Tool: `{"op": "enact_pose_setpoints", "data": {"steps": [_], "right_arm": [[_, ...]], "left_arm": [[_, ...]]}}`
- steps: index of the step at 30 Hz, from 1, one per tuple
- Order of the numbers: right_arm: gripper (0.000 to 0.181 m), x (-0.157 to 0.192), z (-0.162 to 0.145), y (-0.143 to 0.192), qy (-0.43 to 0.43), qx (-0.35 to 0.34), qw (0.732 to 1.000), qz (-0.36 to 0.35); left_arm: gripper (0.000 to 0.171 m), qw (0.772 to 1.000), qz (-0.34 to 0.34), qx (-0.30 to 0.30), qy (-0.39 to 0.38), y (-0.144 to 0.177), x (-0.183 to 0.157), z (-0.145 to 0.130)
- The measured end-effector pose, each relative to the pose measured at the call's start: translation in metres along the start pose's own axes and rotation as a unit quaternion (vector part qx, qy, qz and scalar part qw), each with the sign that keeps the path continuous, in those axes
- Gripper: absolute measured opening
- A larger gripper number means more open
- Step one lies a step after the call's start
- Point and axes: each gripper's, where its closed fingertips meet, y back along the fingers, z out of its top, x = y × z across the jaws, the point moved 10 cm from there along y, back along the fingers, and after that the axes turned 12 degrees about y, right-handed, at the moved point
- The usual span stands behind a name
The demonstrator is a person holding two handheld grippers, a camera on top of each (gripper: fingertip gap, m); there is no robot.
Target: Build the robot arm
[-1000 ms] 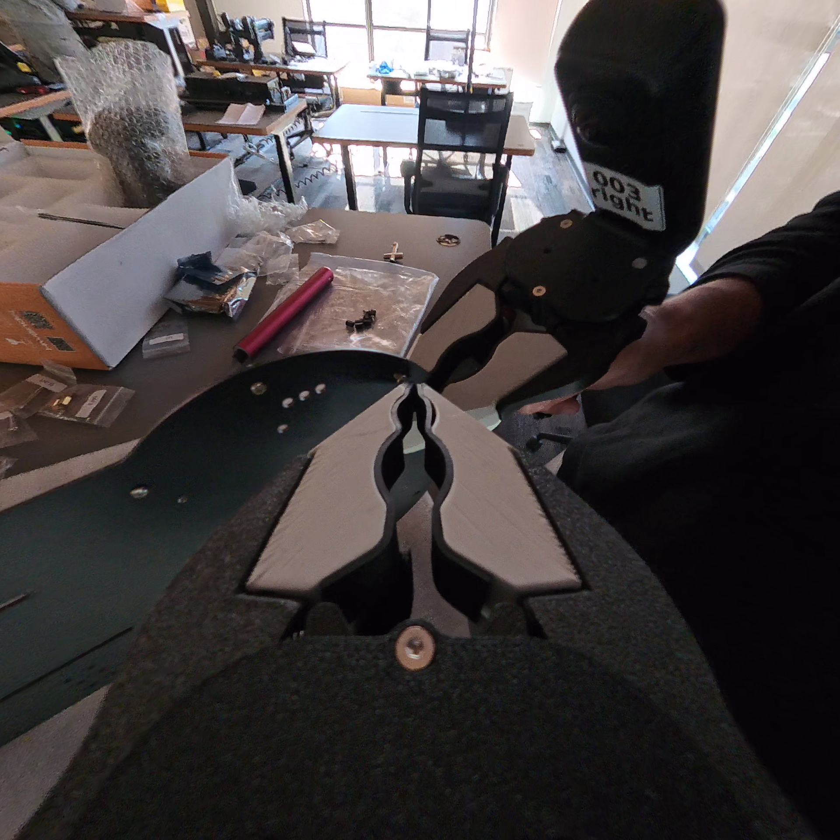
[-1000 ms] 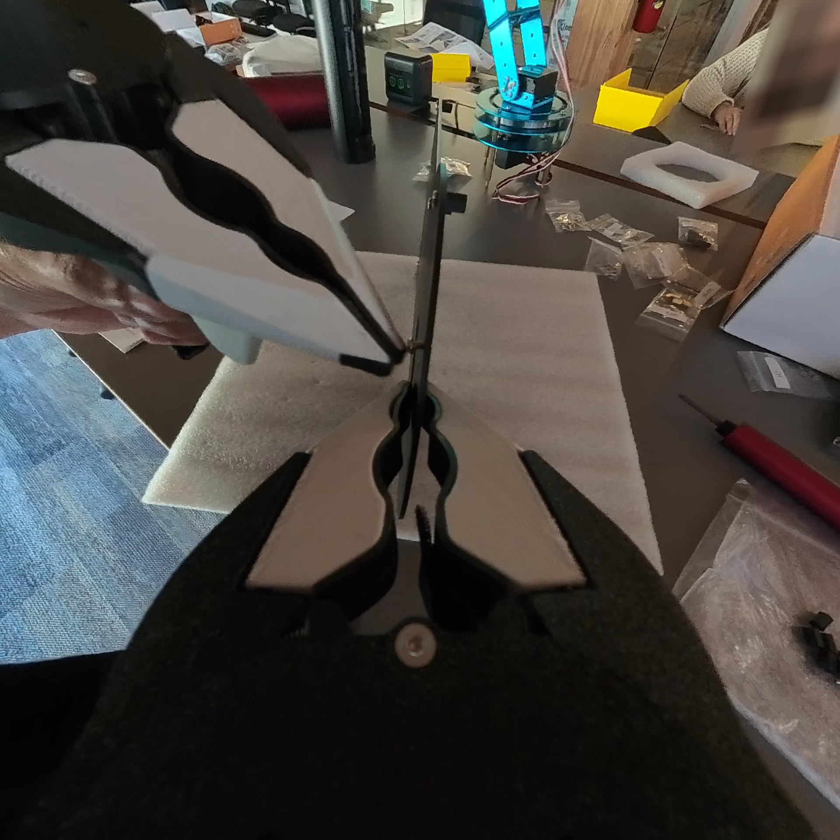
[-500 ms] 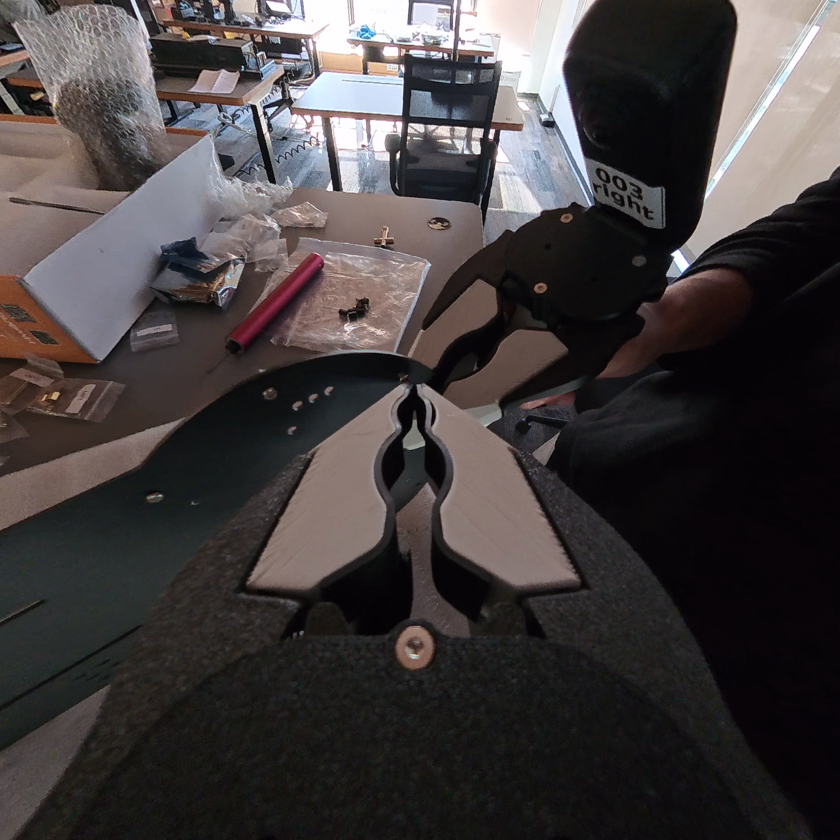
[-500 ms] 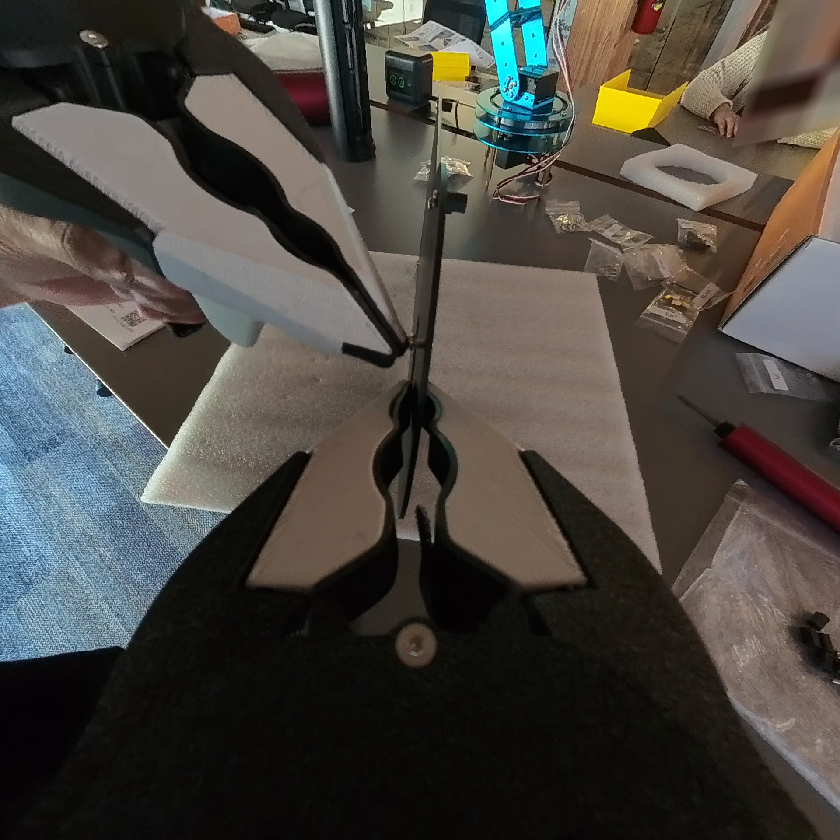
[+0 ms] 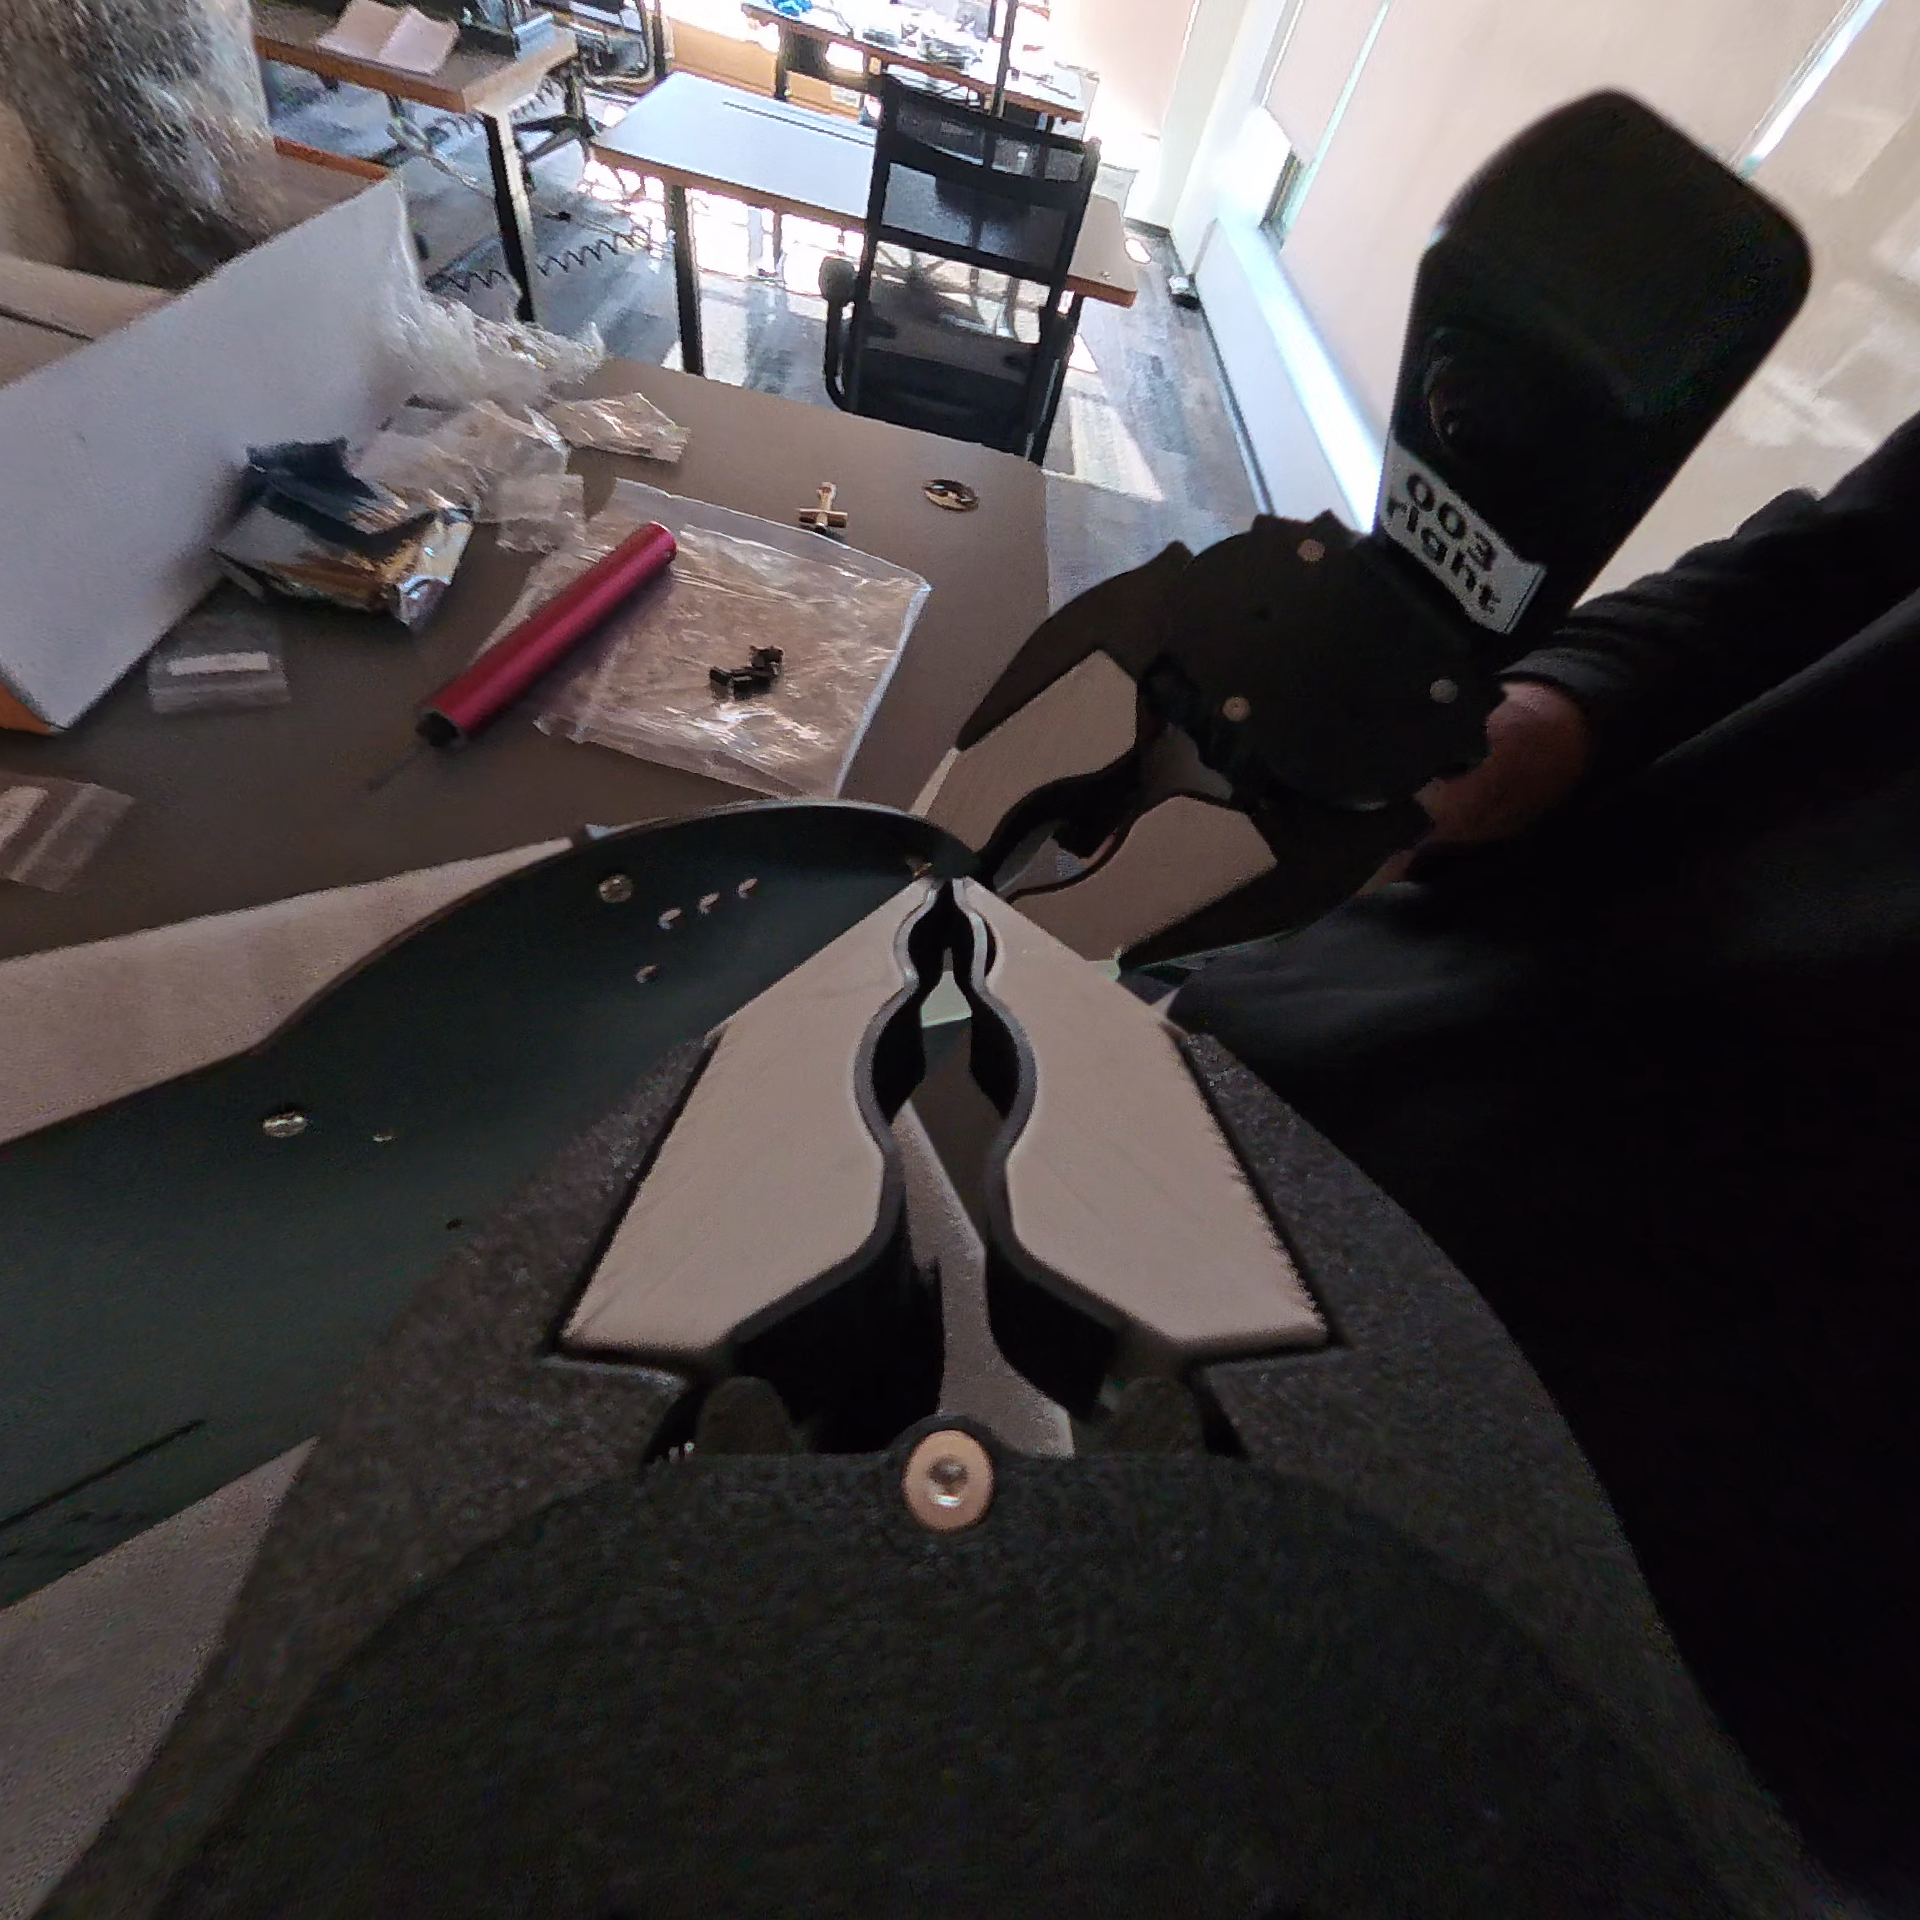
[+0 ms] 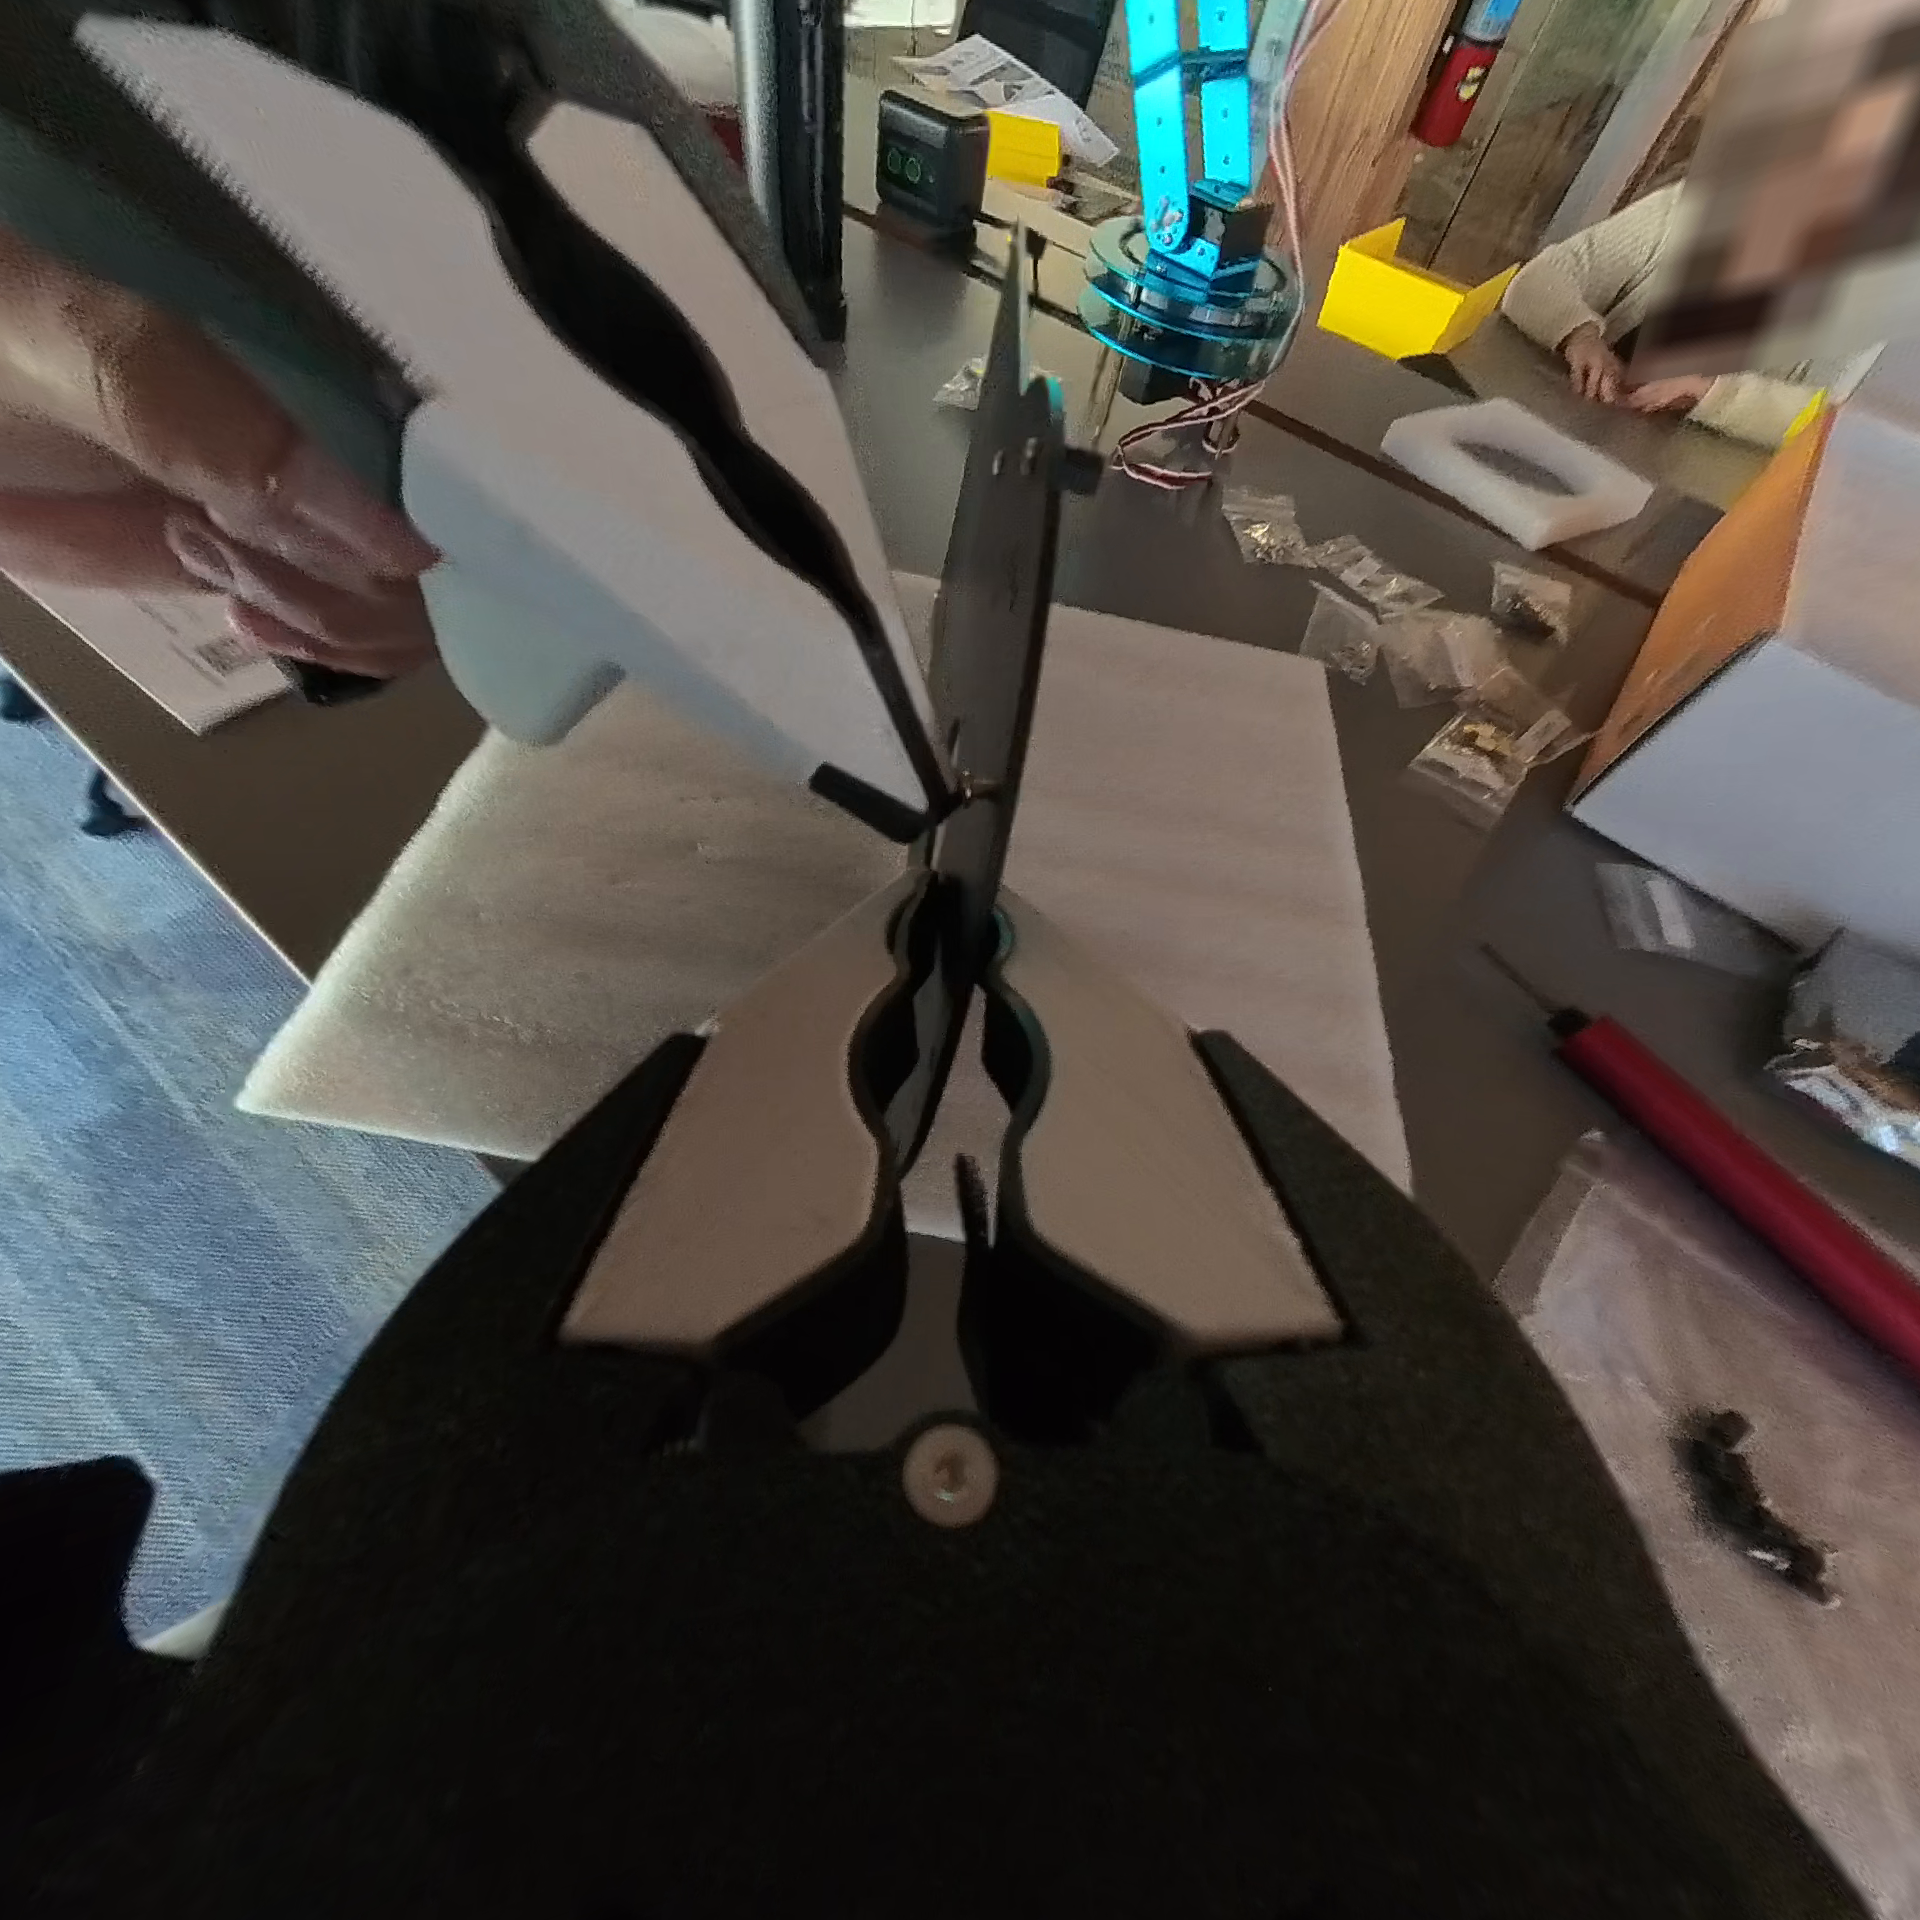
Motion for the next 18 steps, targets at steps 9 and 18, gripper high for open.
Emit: {"op": "enact_pose_setpoints", "data": {"steps": [9, 18], "right_arm": [[0.001, 0.001, 0.001, 0.000, -0.007, -0.001, 1.000, 0.014], [0.001, 0.001, 0.001, 0.000, -0.011, -0.006, 1.000, 0.017]], "left_arm": [[0.000, 1.000, 0.023, -0.001, -0.017, 0.004, -0.006, -0.002], [0.031, 0.994, 0.090, -0.024, -0.057, 0.045, 0.001, 0.027]]}}
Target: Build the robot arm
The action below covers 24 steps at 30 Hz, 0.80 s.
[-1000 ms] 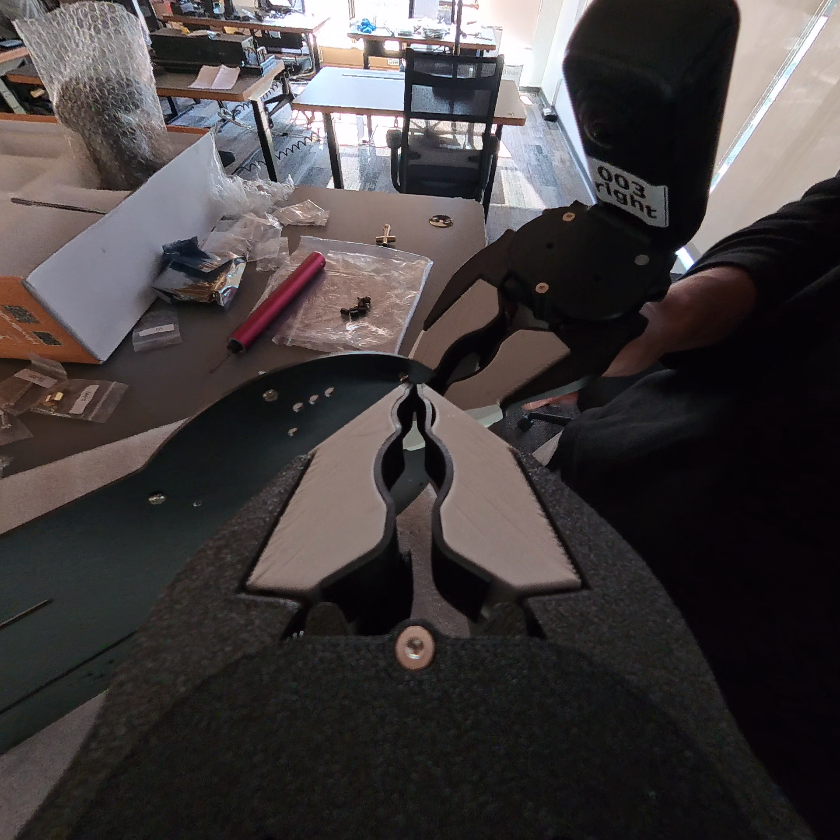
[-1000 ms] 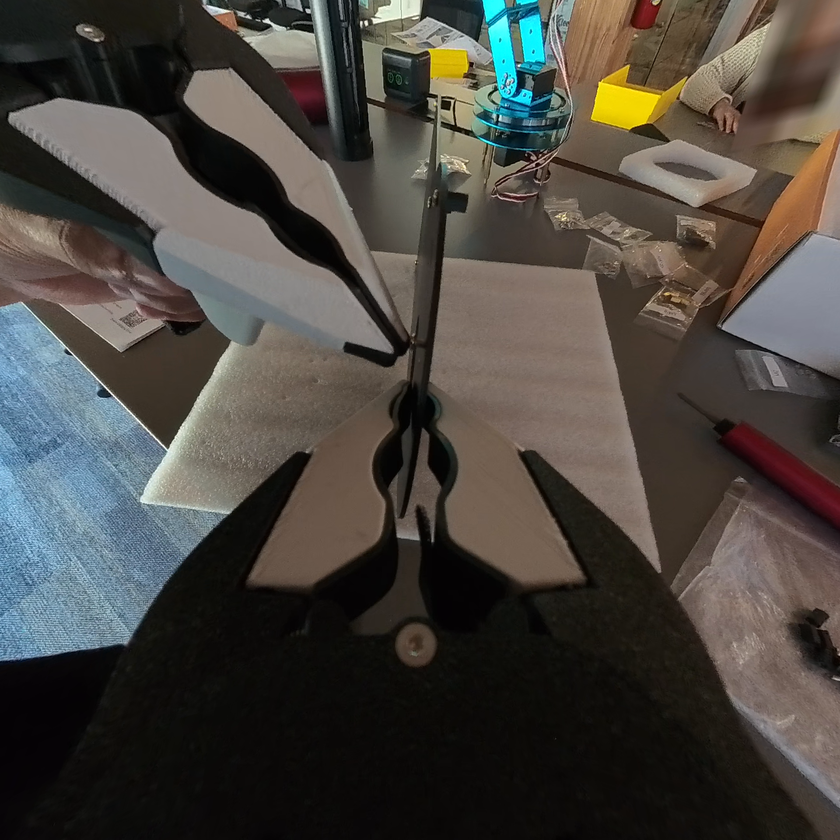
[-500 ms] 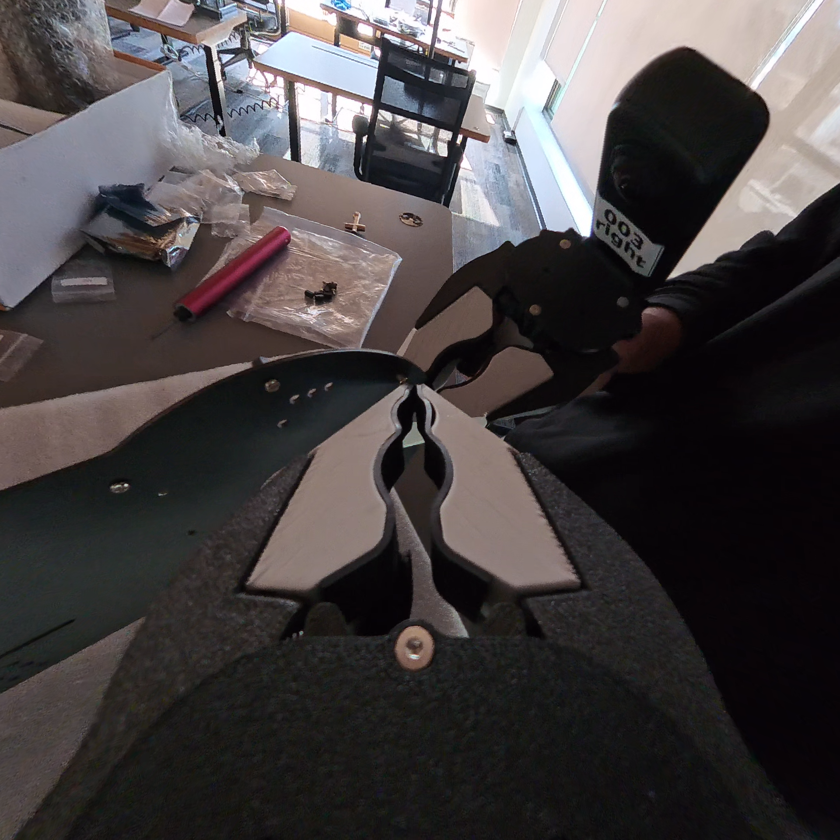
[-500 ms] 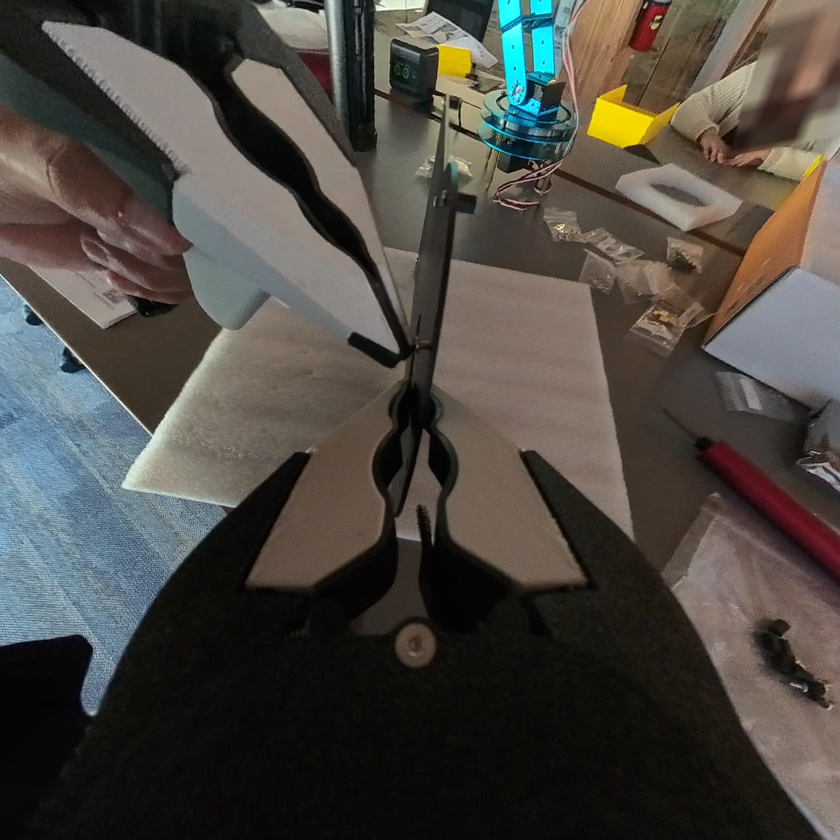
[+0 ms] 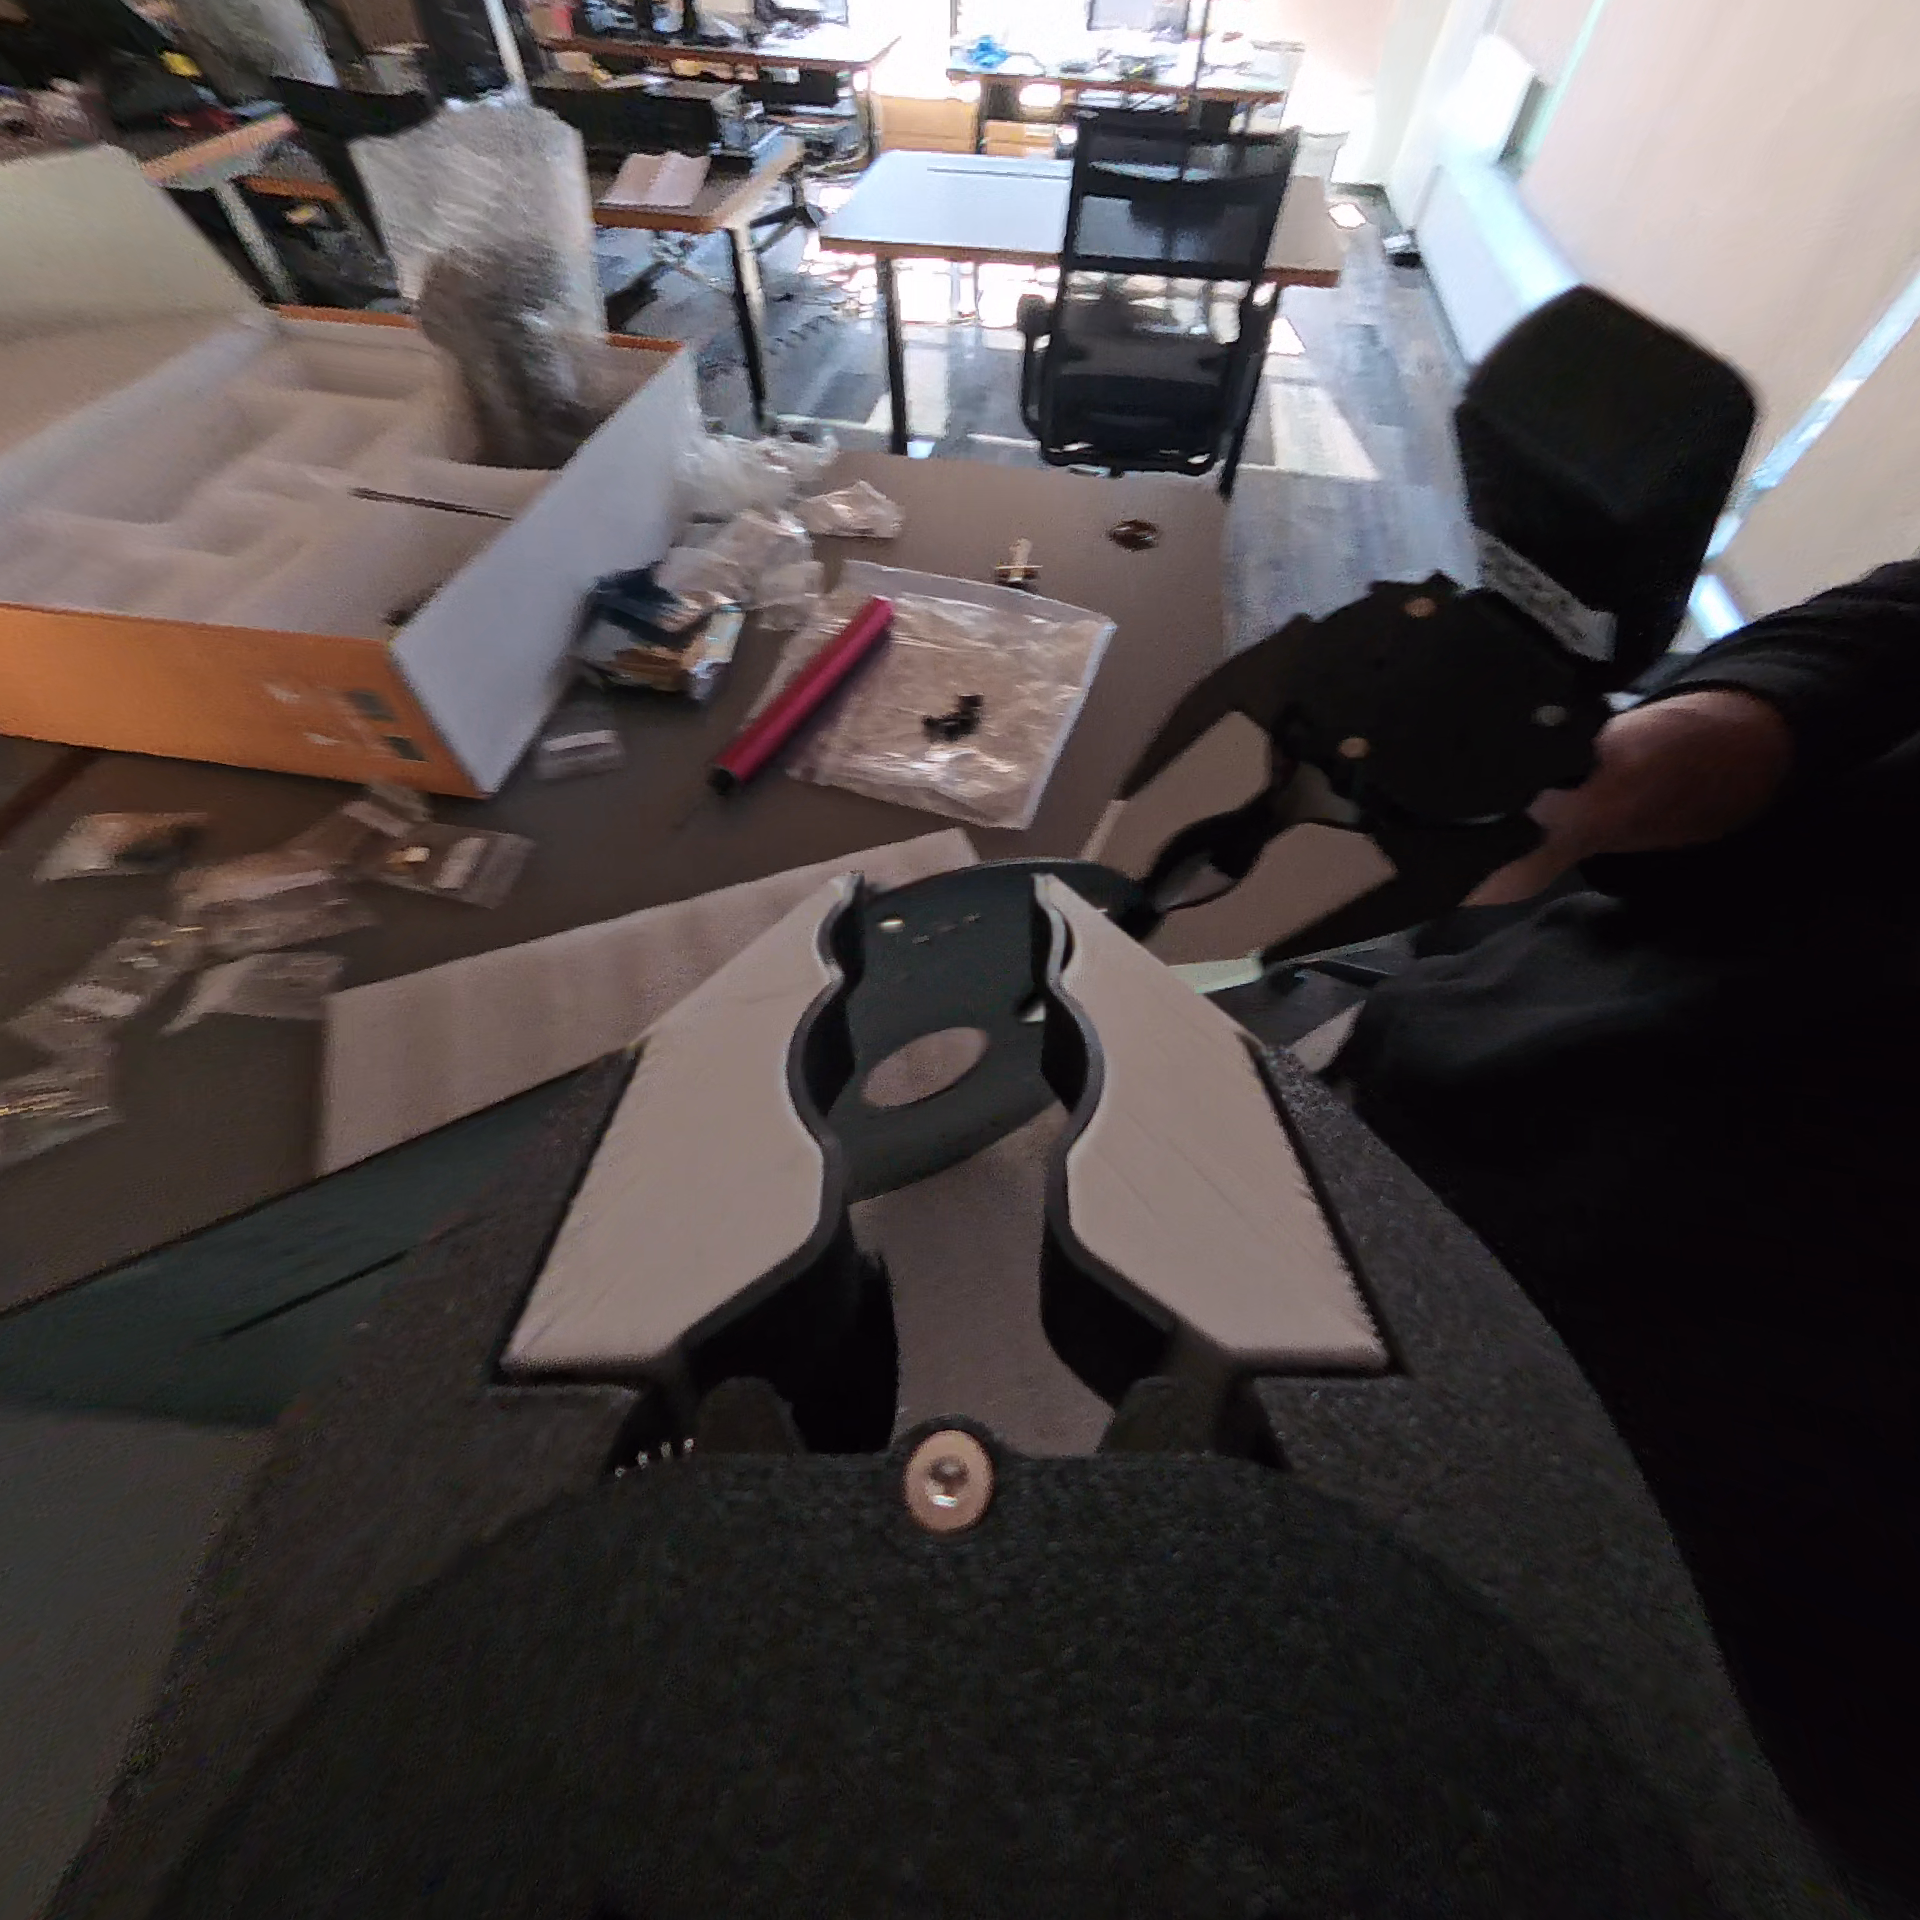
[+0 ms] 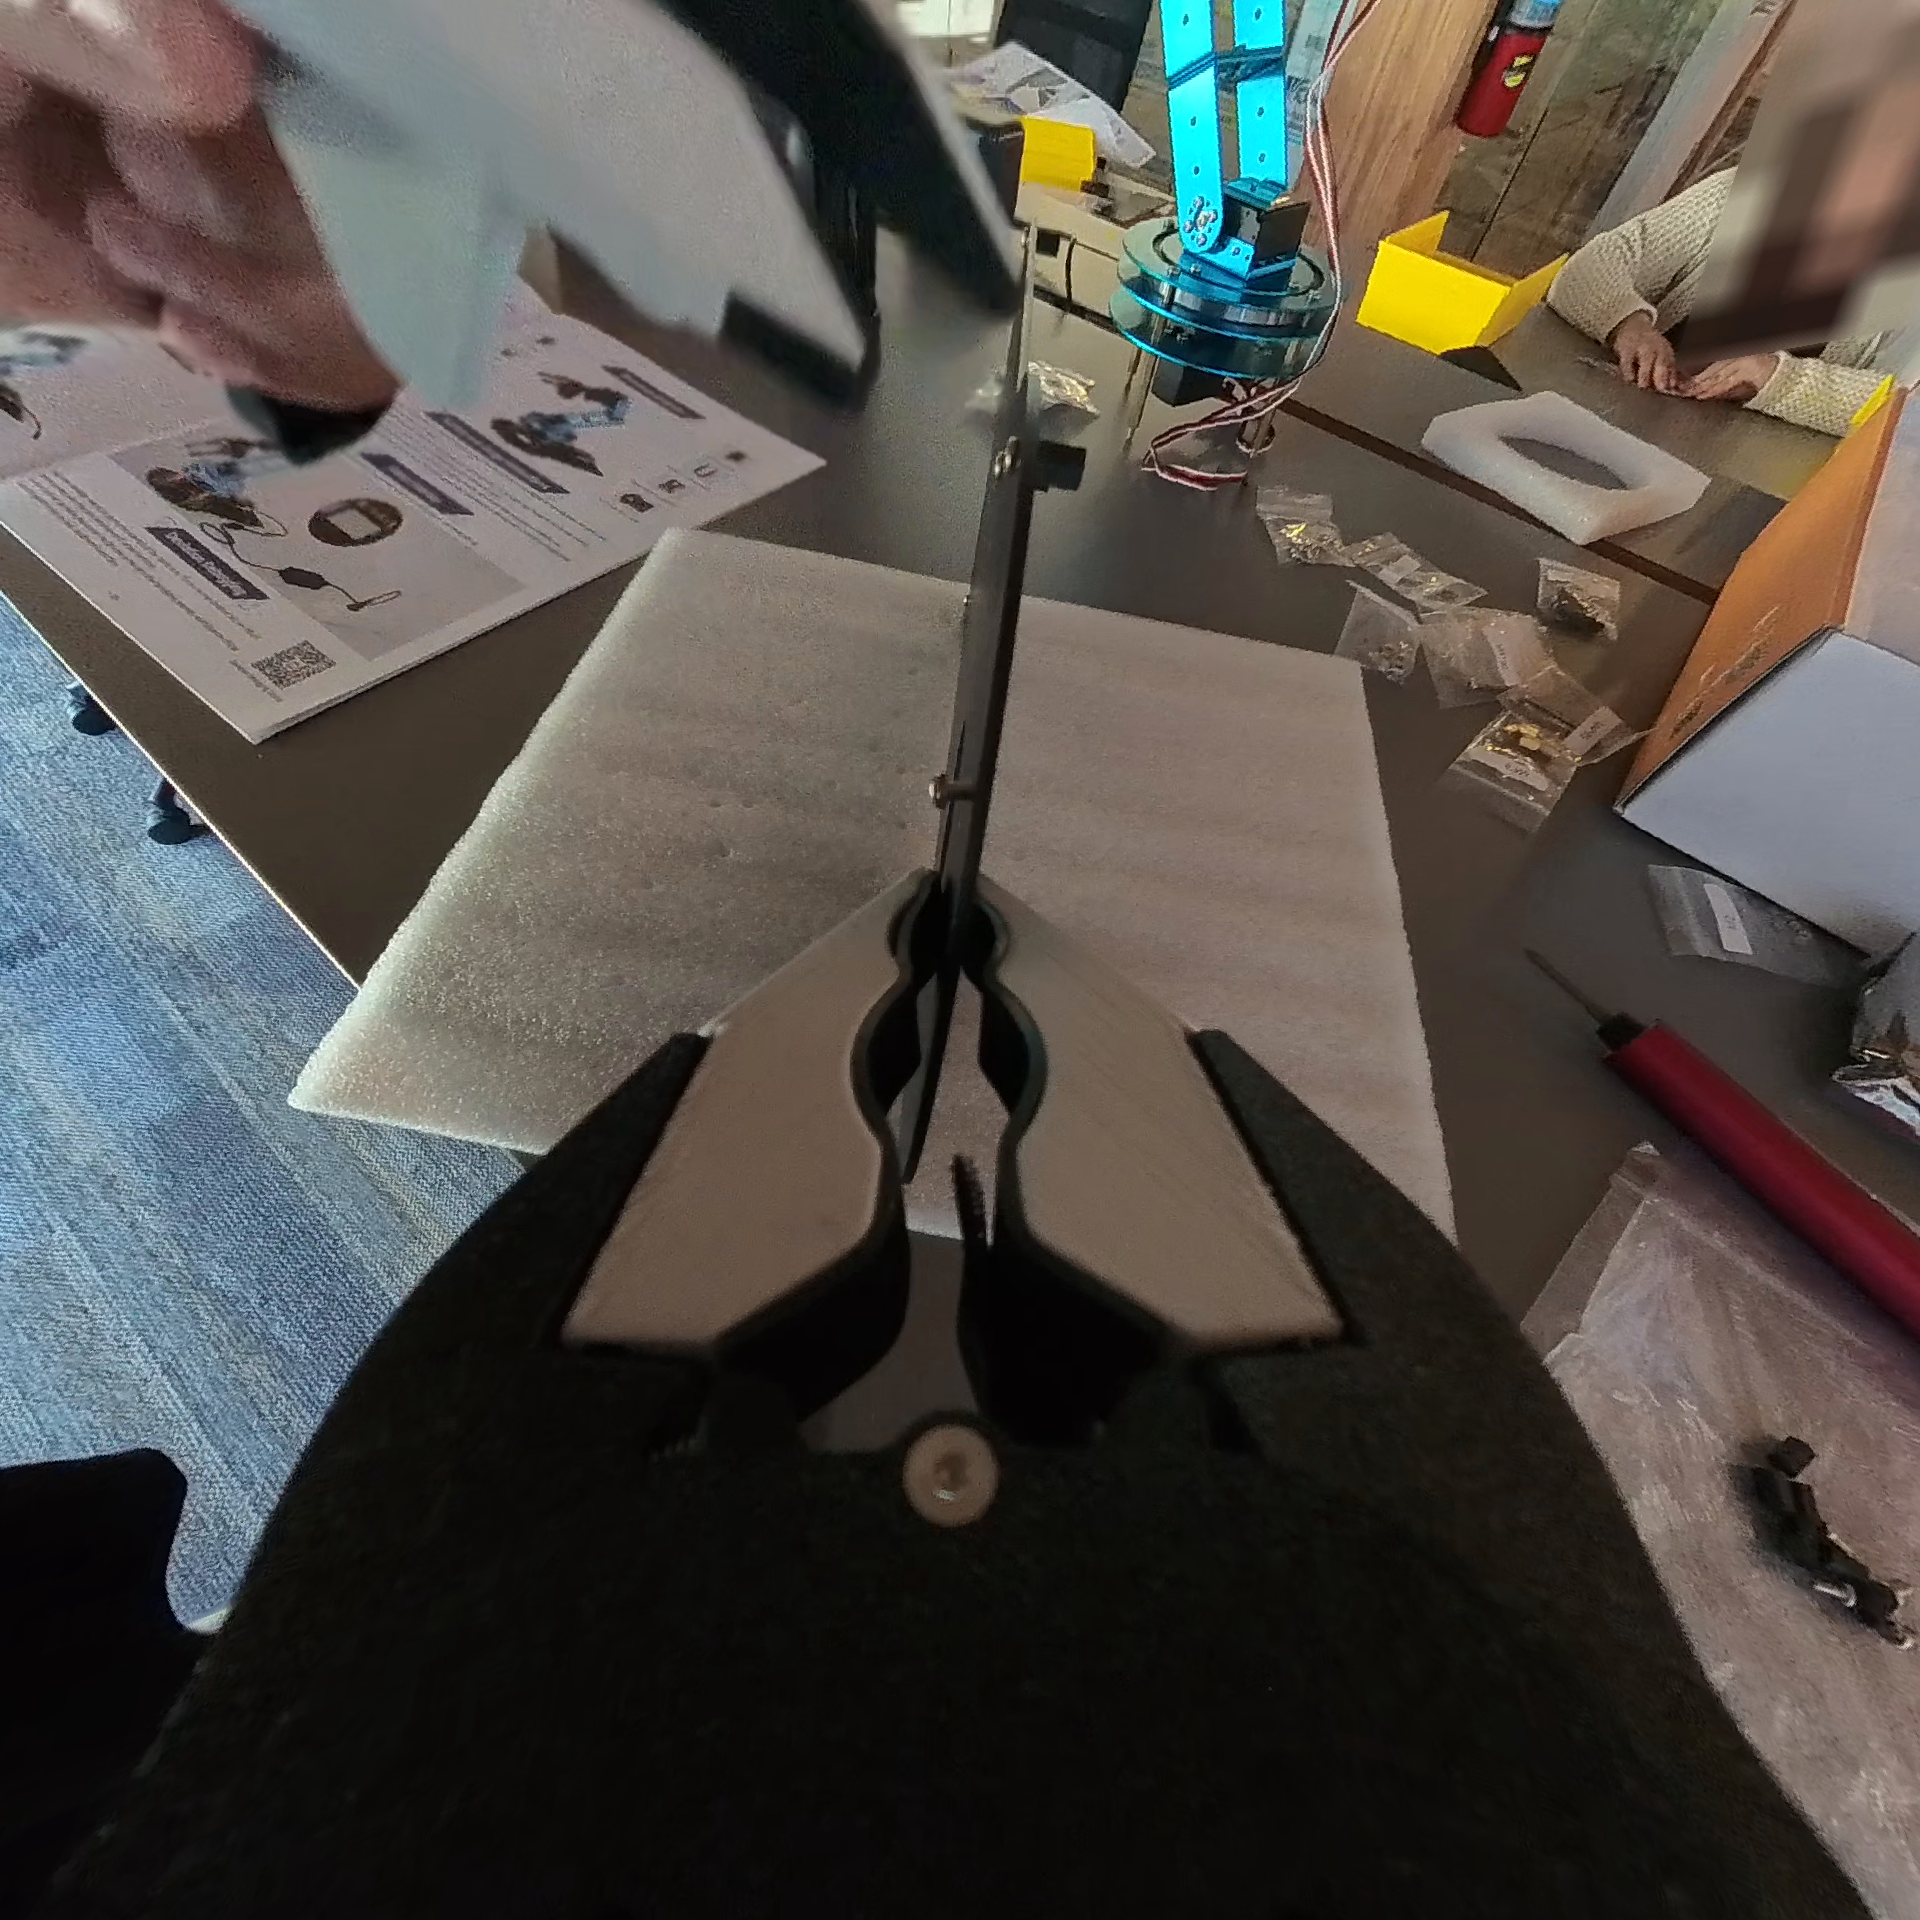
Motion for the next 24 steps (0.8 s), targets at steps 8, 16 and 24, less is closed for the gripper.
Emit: {"op": "enact_pose_setpoints", "data": {"steps": [8, 16, 24], "right_arm": [[0.001, 0.000, 0.000, 0.000, 0.001, -0.002, 1.000, 0.002], [0.003, -0.002, -0.001, 0.001, -0.022, -0.012, 1.000, 0.002], [0.041, -0.010, 0.005, 0.015, -0.073, -0.060, 0.996, 0.002]], "left_arm": [[0.060, 0.990, 0.007, 0.107, -0.096, -0.012, 0.023, 0.006], [0.033, 0.968, 0.057, 0.157, -0.185, -0.025, 0.027, 0.002], [0.033, 0.967, 0.061, 0.158, -0.188, -0.025, 0.026, 0.001]]}}
